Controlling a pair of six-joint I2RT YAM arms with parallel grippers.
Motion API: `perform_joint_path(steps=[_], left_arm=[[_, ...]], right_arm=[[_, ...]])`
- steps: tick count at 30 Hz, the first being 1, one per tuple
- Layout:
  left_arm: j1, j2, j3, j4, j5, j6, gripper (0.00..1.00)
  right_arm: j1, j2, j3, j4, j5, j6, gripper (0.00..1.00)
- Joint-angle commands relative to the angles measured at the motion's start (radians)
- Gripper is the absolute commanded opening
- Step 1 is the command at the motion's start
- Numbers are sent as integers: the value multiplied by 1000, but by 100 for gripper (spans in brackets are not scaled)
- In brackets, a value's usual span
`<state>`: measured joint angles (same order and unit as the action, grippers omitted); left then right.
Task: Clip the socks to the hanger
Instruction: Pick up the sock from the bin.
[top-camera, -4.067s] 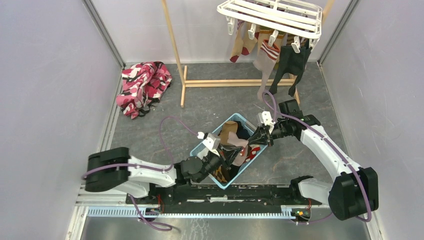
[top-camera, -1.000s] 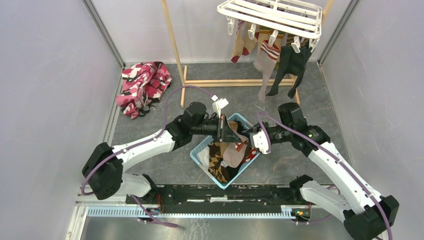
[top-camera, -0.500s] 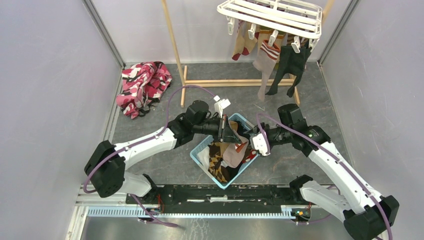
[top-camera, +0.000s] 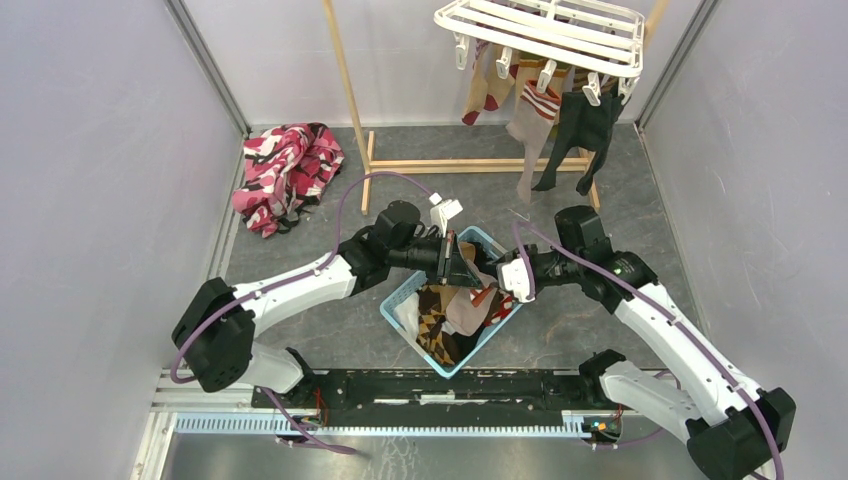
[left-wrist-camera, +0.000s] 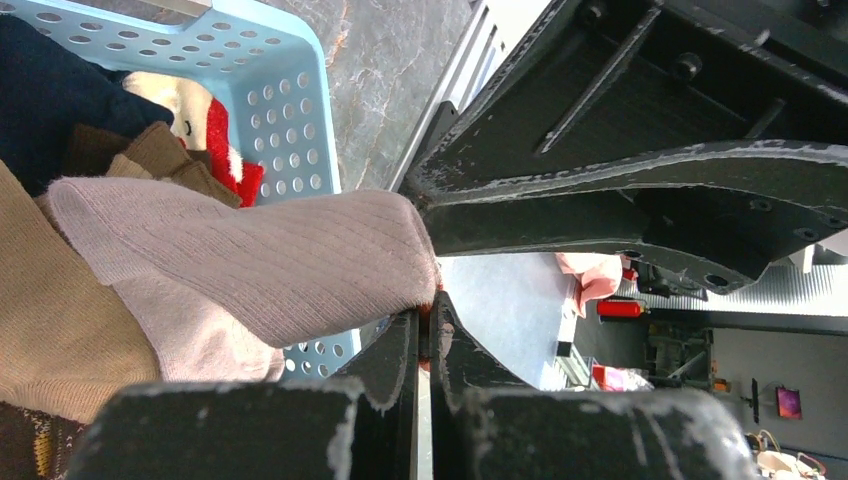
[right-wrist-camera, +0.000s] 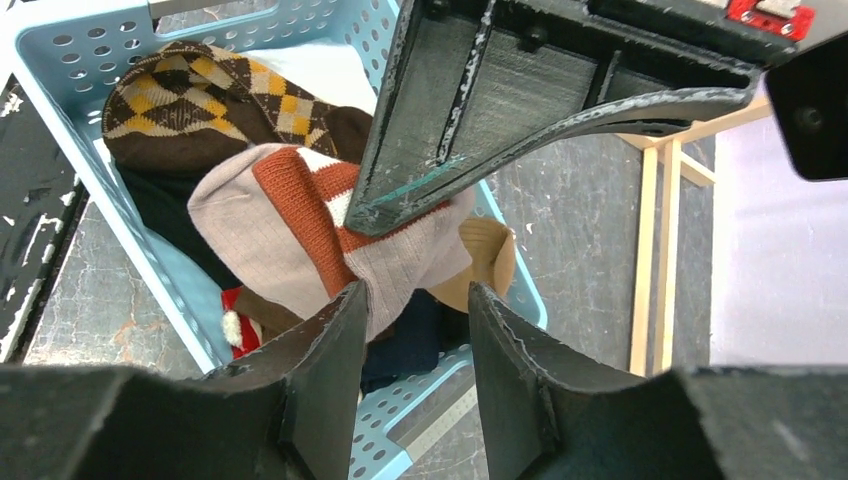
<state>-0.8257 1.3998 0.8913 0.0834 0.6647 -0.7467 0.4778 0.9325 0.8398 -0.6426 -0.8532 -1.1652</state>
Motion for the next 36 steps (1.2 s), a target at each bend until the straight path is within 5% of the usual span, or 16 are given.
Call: perform_joint_path(steps=[1, 10, 18, 25, 31, 36], left_arm=[[7, 8, 43, 38, 41, 1, 2], [7, -1, 25, 100, 45, -50, 2], [7, 35, -20, 260, 84, -168, 7], [42, -69, -57, 266, 4, -135, 37], [69, -304, -160, 310, -32, 71, 73], [50, -550, -407, 527, -71, 344, 82]], right_arm=[[13, -6, -30, 40, -20, 25, 48], [43, 14, -51, 76, -4, 36, 49], [46, 40, -62, 151, -9, 146, 20], [21, 71, -54, 105, -159, 142, 0], [-33, 142, -72, 186, -369, 285, 0], [-112, 124, -134, 424, -466, 558, 0]])
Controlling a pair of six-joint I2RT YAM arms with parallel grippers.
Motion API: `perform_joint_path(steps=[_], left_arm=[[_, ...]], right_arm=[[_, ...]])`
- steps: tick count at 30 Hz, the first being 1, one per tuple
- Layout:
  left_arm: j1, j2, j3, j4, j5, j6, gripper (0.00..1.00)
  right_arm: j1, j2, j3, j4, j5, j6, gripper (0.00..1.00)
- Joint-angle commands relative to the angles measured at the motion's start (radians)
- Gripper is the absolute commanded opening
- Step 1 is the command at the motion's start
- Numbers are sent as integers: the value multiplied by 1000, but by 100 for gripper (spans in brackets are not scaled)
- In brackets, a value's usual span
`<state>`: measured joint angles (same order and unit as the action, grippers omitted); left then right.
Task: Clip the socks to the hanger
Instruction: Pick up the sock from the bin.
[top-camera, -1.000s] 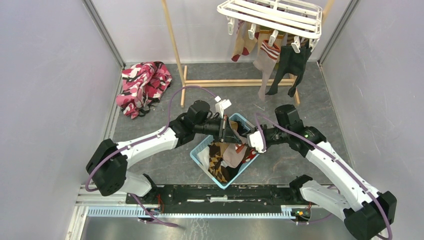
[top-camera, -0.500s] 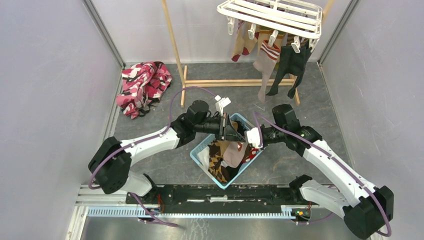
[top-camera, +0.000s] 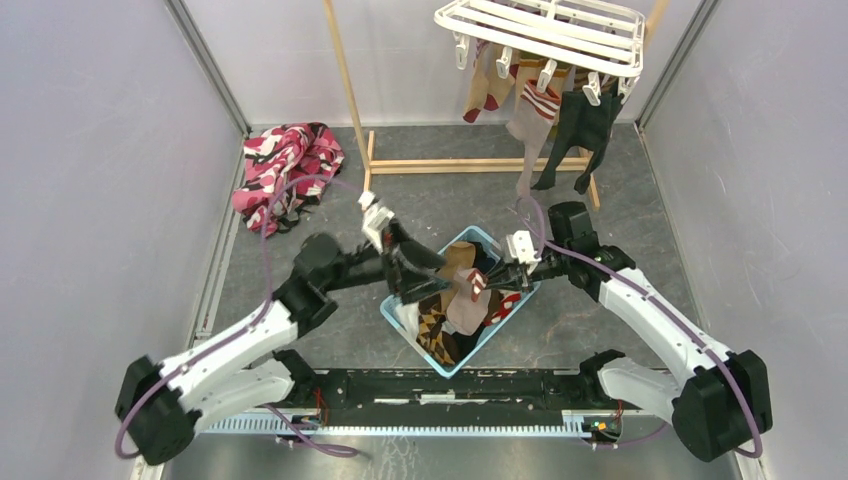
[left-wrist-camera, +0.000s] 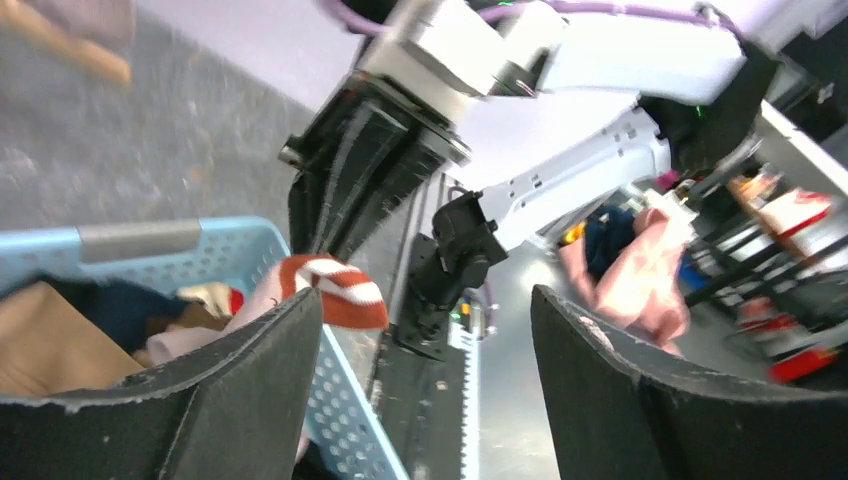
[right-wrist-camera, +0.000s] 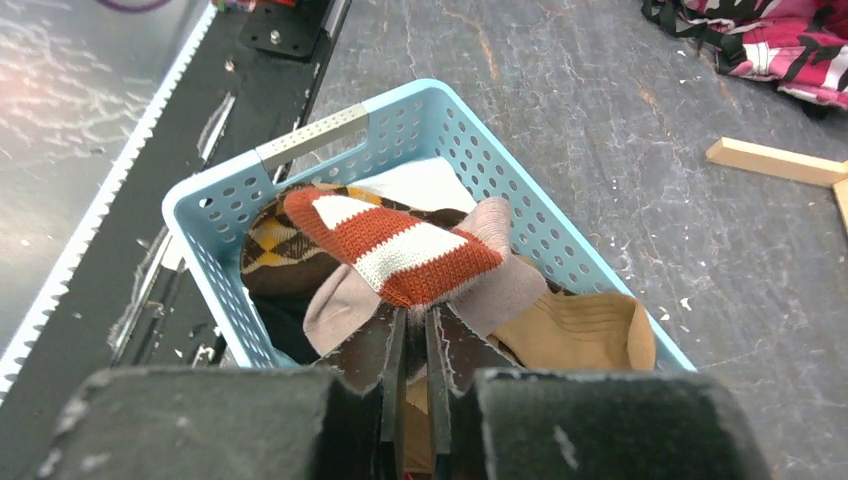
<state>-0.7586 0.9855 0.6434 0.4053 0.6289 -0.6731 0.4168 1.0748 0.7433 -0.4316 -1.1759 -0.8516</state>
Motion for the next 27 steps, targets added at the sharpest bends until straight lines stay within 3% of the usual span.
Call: perform_joint_path(steps=[1, 4, 8, 10, 17, 27], left_arm=[[-34, -173, -221, 287, -46, 327, 82], [-141, -226, -329, 420, -109, 542, 83], [-364, -153, -331, 374, -350, 902, 80], [-416, -77, -326, 418, -455, 992, 77], [-454, 168, -274, 662, -687, 1047, 57], [-453, 344, -227, 870, -783, 1034, 56]], right_arm=[[-67, -24, -49, 266, -143, 314, 0], [-102, -37, -98, 452, -129, 498, 0], [-107, -23, -103, 489, -117, 546, 0], [-110, -12, -98, 484, -118, 543, 0], [-130, 14, -46, 313, -154, 388, 0], [-132, 49, -13, 195, -163, 270, 0]])
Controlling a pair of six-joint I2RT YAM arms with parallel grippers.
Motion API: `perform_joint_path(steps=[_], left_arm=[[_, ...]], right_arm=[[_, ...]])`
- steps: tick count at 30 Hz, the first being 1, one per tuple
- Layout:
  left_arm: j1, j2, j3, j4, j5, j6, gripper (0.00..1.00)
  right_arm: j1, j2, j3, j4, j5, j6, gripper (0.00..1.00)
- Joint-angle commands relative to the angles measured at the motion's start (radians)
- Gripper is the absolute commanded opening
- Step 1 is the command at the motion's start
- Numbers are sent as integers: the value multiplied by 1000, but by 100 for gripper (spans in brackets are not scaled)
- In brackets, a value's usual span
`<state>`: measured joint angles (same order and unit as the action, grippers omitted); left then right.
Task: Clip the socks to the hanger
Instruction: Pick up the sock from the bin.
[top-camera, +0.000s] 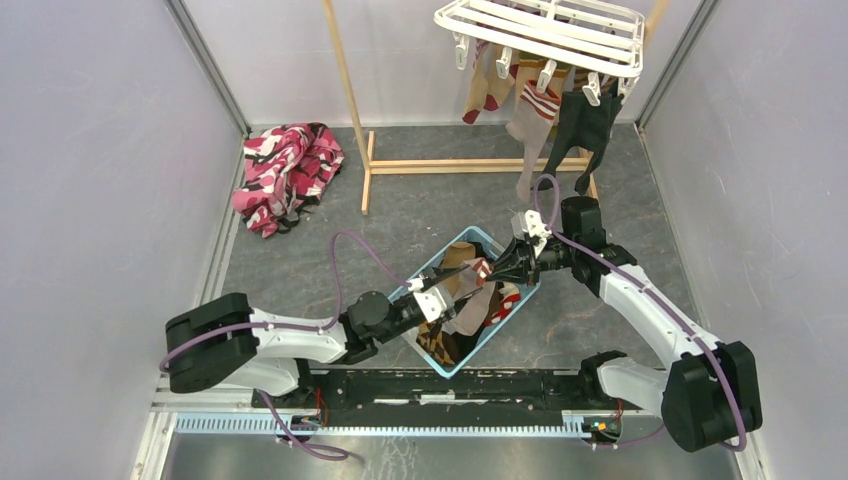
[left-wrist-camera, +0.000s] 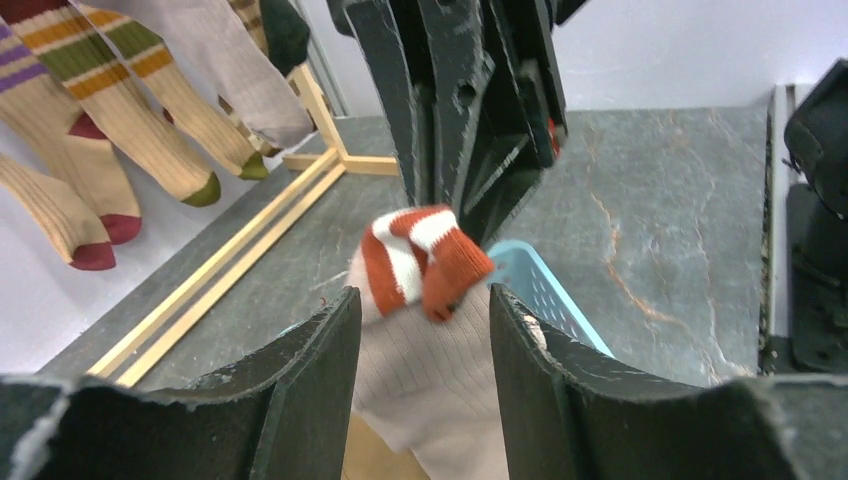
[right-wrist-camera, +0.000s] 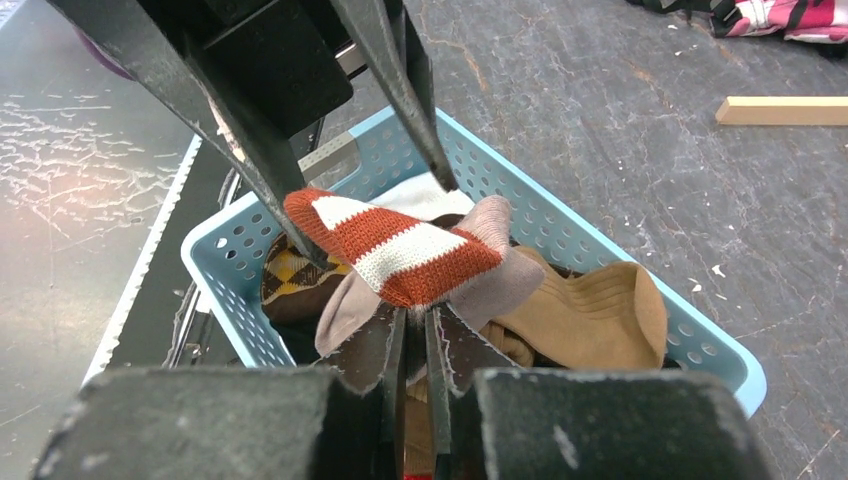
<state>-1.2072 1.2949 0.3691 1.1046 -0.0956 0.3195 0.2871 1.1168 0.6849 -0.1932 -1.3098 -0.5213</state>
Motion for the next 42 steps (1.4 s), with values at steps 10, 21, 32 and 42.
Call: perform_joint_path(steps=[10, 21, 32, 42], left_arm=[[-1, 23, 58, 117, -4, 35, 2], [194, -153, 470, -1054, 326, -157, 2], [276, 154, 1051, -1672, 526, -136, 2], [277, 262, 1249, -1775, 528, -145, 2]], right_arm=[[-2, 15, 59, -107, -29, -128, 2], [-2, 14, 255, -666, 187, -754, 98], [66, -60, 370, -508, 321, -533, 98], [65, -86, 368, -384, 358, -252, 90]])
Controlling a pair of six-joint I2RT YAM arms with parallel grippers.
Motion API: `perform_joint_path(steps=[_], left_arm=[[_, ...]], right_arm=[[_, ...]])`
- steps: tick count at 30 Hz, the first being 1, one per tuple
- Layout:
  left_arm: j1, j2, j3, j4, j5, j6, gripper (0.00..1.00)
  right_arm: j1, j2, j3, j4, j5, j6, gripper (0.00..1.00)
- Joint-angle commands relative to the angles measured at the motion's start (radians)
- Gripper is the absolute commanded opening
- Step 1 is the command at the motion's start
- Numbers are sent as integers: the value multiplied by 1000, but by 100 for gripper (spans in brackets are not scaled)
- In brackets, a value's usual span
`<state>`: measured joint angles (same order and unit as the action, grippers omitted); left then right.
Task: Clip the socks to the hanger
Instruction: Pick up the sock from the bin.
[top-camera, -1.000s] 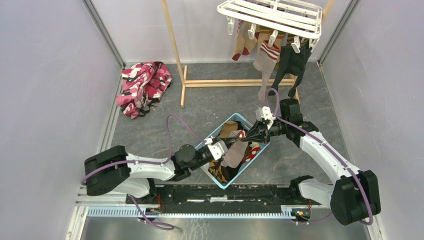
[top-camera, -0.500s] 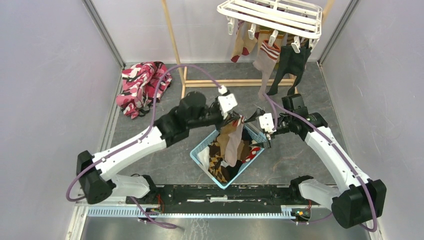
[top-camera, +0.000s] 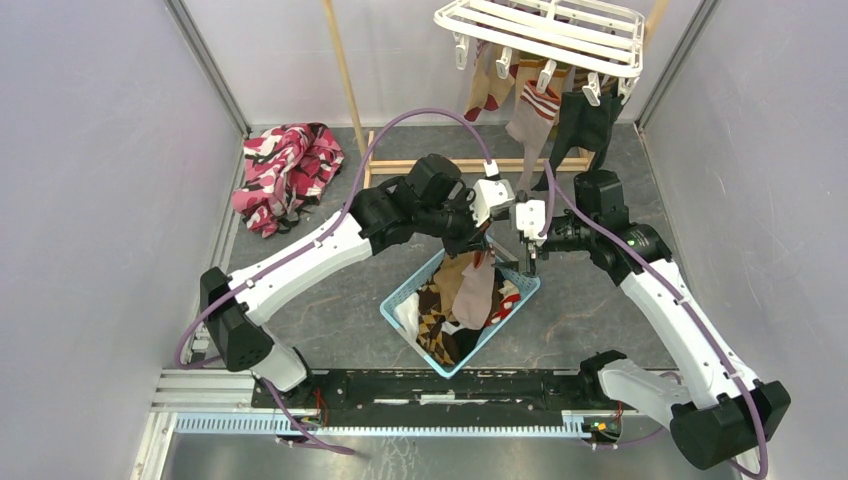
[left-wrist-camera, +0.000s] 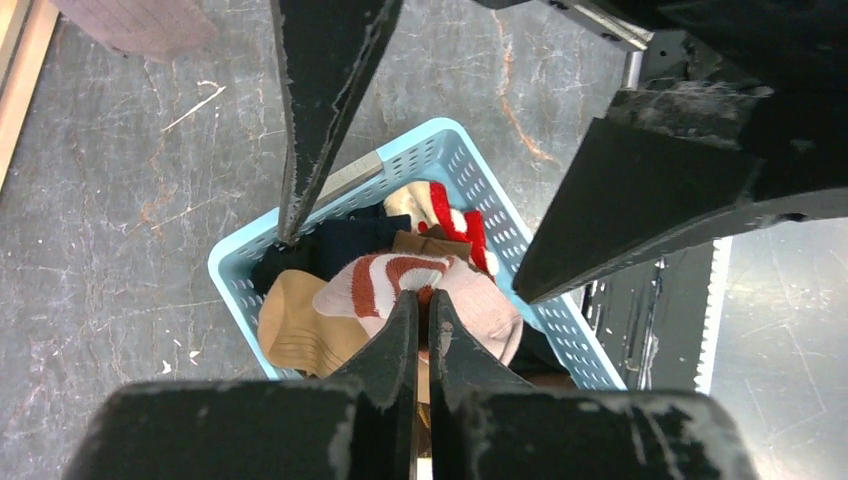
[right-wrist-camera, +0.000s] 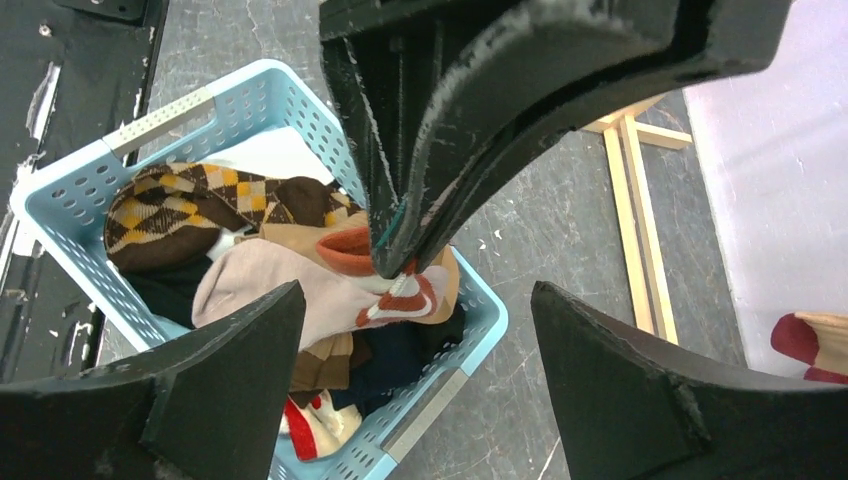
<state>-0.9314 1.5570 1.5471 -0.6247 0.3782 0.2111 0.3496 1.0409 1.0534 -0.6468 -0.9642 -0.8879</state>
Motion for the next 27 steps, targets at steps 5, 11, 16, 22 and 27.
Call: perform_joint_path(steps=[5, 11, 16, 22, 27], left_arm=[[0, 12, 85, -47, 94, -49, 2], [1, 40, 116, -71, 126, -61, 2], [0, 58, 134, -94, 145, -67, 2], [2, 81, 166, -142, 150, -55, 2], [6, 100, 189, -160, 162, -43, 2]], right_arm=[[21, 13, -32, 91, -18, 117, 78], [65, 16, -61, 115, 56, 112, 64], [67, 3, -87, 119, 100, 87, 58], [67, -24, -107, 84, 55, 5, 59], [66, -28, -110, 38, 24, -75, 63]])
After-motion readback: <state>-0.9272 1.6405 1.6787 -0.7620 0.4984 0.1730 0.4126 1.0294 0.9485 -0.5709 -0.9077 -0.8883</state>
